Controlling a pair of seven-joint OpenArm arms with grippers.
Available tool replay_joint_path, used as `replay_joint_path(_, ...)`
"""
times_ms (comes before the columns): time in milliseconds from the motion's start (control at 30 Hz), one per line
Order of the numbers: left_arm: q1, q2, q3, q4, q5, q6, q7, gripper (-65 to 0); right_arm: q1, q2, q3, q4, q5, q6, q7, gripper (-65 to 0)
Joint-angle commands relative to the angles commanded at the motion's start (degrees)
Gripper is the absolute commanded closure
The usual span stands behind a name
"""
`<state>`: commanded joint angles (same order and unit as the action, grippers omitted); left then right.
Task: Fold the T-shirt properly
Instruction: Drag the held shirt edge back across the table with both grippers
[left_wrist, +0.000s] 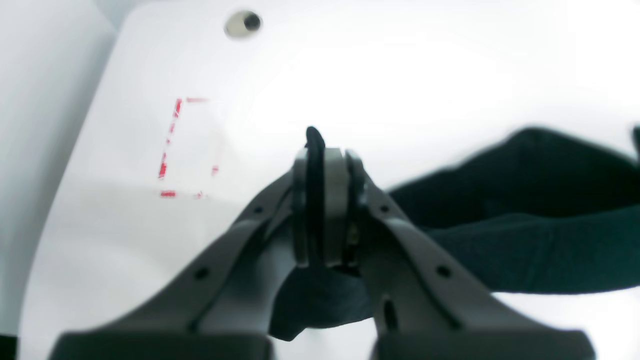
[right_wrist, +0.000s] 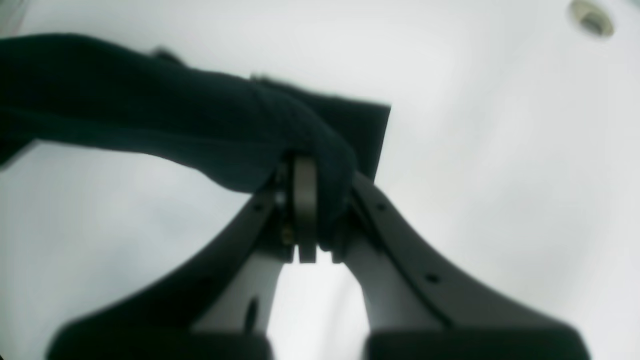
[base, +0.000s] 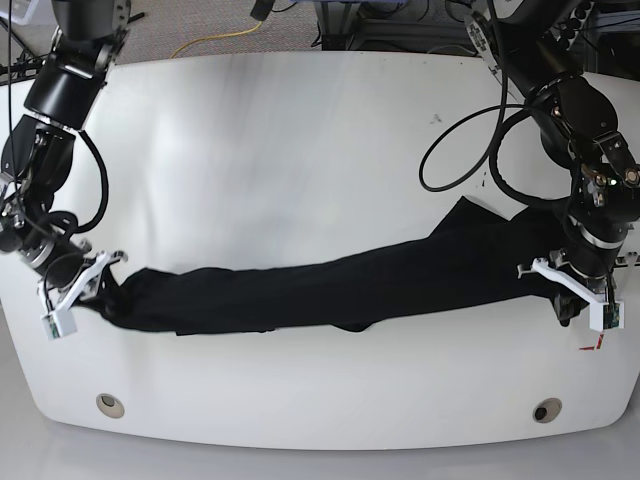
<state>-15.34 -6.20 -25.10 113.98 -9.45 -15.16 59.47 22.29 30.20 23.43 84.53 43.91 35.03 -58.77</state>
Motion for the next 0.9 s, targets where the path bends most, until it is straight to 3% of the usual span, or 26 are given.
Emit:
replay_joint_path(333,-10.5,-0.4,1.2,0.2,-0.1,0.3,0.3,0.0,18.4,4.7,-9.5,-7.6,0.0,-0.53,0.0,0.0)
replay_joint_path(500,-17.9,-4.8,1.6,0.2,-0.1,0.4,0.4,0.0,28.2,6.4,-14.9,-10.7,0.0,-0.53,0.0,0.0)
replay_joint_path(667,-27.9,-9.1,2.6,-0.4,-0.3,0.3,4.6,0.0,37.8,6.6,-20.3,-14.7,0.0,-0.62,0.0,0.0)
replay_joint_path(900,-38.2,-12.3,6.6,-1.2,-0.2,0.3,5.2,-0.4,47.0,6.3,-25.3,-15.3,0.0,-0.62,0.0,0.0)
